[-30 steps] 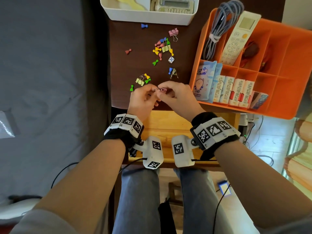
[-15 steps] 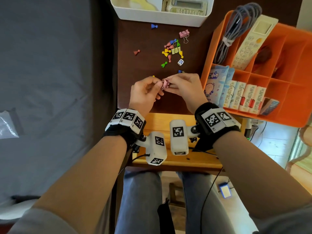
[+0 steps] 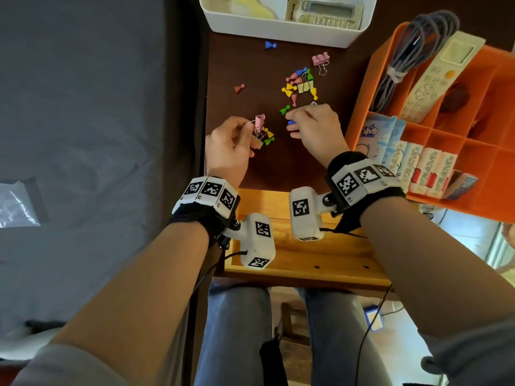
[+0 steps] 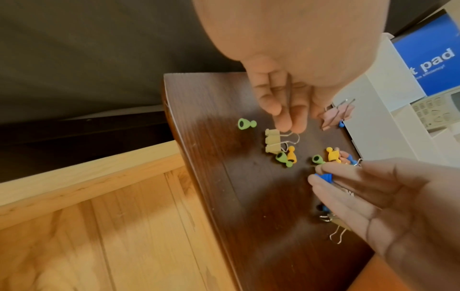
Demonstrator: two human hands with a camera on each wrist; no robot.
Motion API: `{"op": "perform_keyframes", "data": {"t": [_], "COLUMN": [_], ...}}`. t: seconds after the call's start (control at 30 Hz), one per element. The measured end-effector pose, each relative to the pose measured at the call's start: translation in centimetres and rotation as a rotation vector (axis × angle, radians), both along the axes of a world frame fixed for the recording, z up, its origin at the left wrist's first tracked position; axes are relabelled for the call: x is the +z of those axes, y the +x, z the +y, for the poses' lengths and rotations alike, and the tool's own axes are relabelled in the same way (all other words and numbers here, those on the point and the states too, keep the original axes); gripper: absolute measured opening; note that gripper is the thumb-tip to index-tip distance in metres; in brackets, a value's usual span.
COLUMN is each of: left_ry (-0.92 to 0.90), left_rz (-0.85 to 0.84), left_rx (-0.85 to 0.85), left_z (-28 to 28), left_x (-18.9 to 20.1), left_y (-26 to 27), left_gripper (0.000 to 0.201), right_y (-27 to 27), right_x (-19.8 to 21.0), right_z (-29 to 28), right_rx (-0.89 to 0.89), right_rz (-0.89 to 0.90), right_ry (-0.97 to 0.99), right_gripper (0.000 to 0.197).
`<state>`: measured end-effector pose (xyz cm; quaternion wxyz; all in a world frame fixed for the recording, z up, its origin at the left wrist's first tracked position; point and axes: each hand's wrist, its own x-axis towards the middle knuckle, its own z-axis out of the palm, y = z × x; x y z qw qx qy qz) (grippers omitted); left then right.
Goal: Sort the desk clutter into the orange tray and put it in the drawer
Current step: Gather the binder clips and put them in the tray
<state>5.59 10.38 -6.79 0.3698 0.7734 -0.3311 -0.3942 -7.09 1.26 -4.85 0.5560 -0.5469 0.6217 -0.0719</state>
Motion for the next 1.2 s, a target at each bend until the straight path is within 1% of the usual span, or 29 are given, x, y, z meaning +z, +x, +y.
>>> {"op": "perform_keyframes", "data": {"t": [0.1, 0.27, 0.37, 0.47, 0.57, 0.6, 0.67, 0.7, 0.77, 0.8, 0.83, 0.9, 0.97, 1.1, 1.2], "left_ry": [-0.001, 0.021, 0.003, -0.009, -0.006, 0.0, 0.033, 0.055, 0.098, 0.12, 0.152, 0.235, 0.296, 0.304, 0.3], "left_rz": [0.007, 0.035, 0.088, 0.126, 0.139, 0.122, 0.035, -0.036, -0.228, -0.302, -0.339, -0.37, -0.398, -0.397, -0.411], "left_rx": [-0.002, 0.001, -0.026, -0.099, -0.172, -0.172, -0.143, -0.12, -0.102, -0.116, -0.139, -0.19, -0.217, -0.204, -0.191], "left_z": [-0.1, -0.6, -0.9, -1.2, -1.2, -1.1, -0.9, -0.8, -0.5, -0.4, -0.3, -0.3, -0.3, -0.2, -0.3], "left_x": [-0.1, 0.1, 0.7, 1.3, 1.6, 1.7, 1.6, 1.5, 1.0, 0.7, 0.4, 0.0, -0.1, -0.4, -0.3], "left_y": [0.0, -0.3, -0.9, -1.9, -2.5, -2.5, -2.1, -1.8, -1.1, -0.8, -0.7, -0.7, -1.0, -1.2, -1.1], "left_gripper": [0.014, 0.015, 0.012, 0.011, 0.003, 0.005, 0.023, 0.028, 0.031, 0.033, 0.034, 0.035, 0.031, 0.018, 0.014], "right_y": [-0.2, -1.2, -1.5, -1.7, -1.9, -2.0, -2.2, -2.4, -2.7, -2.8, -2.9, -3.0, -2.9, -2.9, -3.0], "right_x": [-0.1, 0.3, 0.5, 1.0, 1.2, 1.1, 0.8, 0.8, 0.8, 0.8, 0.8, 0.9, 0.9, 0.9, 1.0], "right_z": [-0.2, -0.5, -0.3, 0.5, 1.5, 1.7, 1.7, 1.7, 1.7, 1.7, 1.7, 1.8, 1.9, 1.9, 1.8], "right_rx": [-0.07, -0.131, -0.118, -0.059, -0.035, -0.053, -0.118, -0.15, -0.156, -0.137, -0.12, -0.092, -0.072, -0.066, -0.062], "right_rz": [-0.042, -0.118, -0.22, -0.304, -0.298, -0.276, -0.23, -0.213, -0.178, -0.164, -0.158, -0.15, -0.141, -0.134, -0.127], "right_ry": [0.067, 0.022, 0.08, 0.161, 0.109, 0.095, 0.108, 0.131, 0.16, 0.161, 0.16, 0.165, 0.169, 0.177, 0.175], "right_gripper": [0.027, 0.025, 0.018, 0.021, 0.018, 0.017, 0.014, 0.014, 0.016, 0.017, 0.017, 0.017, 0.016, 0.015, 0.015]}}
